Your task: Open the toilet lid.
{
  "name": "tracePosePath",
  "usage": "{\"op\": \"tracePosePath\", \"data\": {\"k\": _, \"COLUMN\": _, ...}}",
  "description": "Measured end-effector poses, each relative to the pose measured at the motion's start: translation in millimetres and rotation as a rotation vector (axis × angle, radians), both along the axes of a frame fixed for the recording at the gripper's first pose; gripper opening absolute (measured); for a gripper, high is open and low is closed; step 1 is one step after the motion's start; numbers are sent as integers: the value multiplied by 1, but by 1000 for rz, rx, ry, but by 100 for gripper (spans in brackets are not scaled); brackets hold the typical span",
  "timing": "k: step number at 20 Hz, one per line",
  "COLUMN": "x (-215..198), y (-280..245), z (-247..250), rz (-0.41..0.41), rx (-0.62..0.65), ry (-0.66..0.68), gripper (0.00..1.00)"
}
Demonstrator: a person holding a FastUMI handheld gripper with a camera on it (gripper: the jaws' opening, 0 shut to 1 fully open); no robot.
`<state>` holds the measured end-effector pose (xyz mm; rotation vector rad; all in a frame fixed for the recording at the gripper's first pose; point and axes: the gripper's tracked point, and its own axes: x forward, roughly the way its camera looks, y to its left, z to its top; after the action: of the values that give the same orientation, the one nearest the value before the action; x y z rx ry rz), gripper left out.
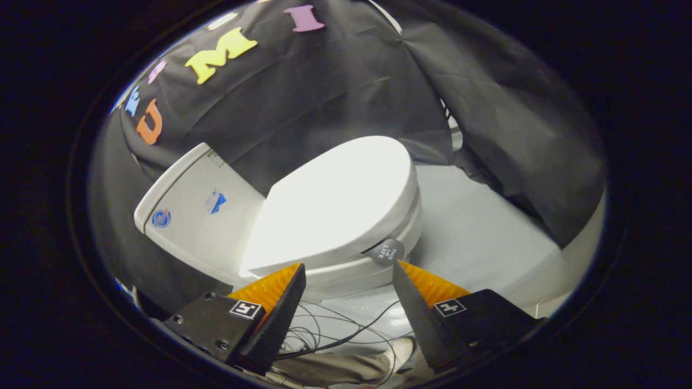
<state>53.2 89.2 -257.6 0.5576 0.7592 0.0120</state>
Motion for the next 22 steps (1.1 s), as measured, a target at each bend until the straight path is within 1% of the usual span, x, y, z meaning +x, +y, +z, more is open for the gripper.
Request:
{"op": "tracePosePath", "data": {"k": 2, "x": 2, "y": -6, "z": -10, "rz": -13, "rx": 49, "ry": 1, "gripper": 100}}
{"op": "tracePosePath", "data": {"k": 3, "x": 5, "y": -9, "z": -19, "rz": -36, "rx": 83, "ry": 31, "gripper": 100}}
{"op": "tracePosePath", "data": {"k": 5, "x": 16, "y": -5, "z": -24, "rz": -71, "rx": 201, "ry": 60, "gripper": 99}}
{"op": "tracePosePath", "data": {"k": 6, "x": 22, "y": -6, "z": -30, "rz": -100, "rx": 236, "ry": 89, "gripper": 99}}
{"op": "tracePosePath", "data": {"k": 8, "x": 23, "y": -15, "z": -48, "rz": -128, "rx": 226, "ry": 133, "gripper": 98}}
{"op": "tracePosePath", "data": {"k": 9, "x": 29, "y": -16, "z": -48, "rz": -135, "rx": 239, "ry": 128, "gripper": 98}}
{"op": "tracePosePath", "data": {"k": 11, "x": 35, "y": -19, "z": -48, "rz": -173, "rx": 310, "ry": 126, "gripper": 98}}
{"op": "tracePosePath", "data": {"k": 13, "x": 37, "y": -22, "z": -53, "rz": -222, "rx": 377, "ry": 148, "gripper": 93}}
{"op": "tracePosePath", "data": {"k": 15, "x": 41, "y": -26, "z": -58, "rz": -251, "rx": 403, "ry": 157, "gripper": 87}}
{"op": "tracePosePath", "data": {"k": 16, "x": 44, "y": -27, "z": -59, "rz": -256, "rx": 410, "ry": 160, "gripper": 82}}
{"op": "tracePosePath", "data": {"k": 19, "x": 50, "y": -23, "z": -64, "rz": -250, "rx": 444, "ry": 176, "gripper": 75}}
{"op": "tracePosePath", "data": {"k": 21, "x": 52, "y": -18, "z": -69, "rz": -246, "rx": 473, "ry": 196, "gripper": 69}}
{"op": "tracePosePath", "data": {"k": 22, "x": 53, "y": -16, "z": -70, "rz": -241, "rx": 483, "ry": 202, "gripper": 64}}
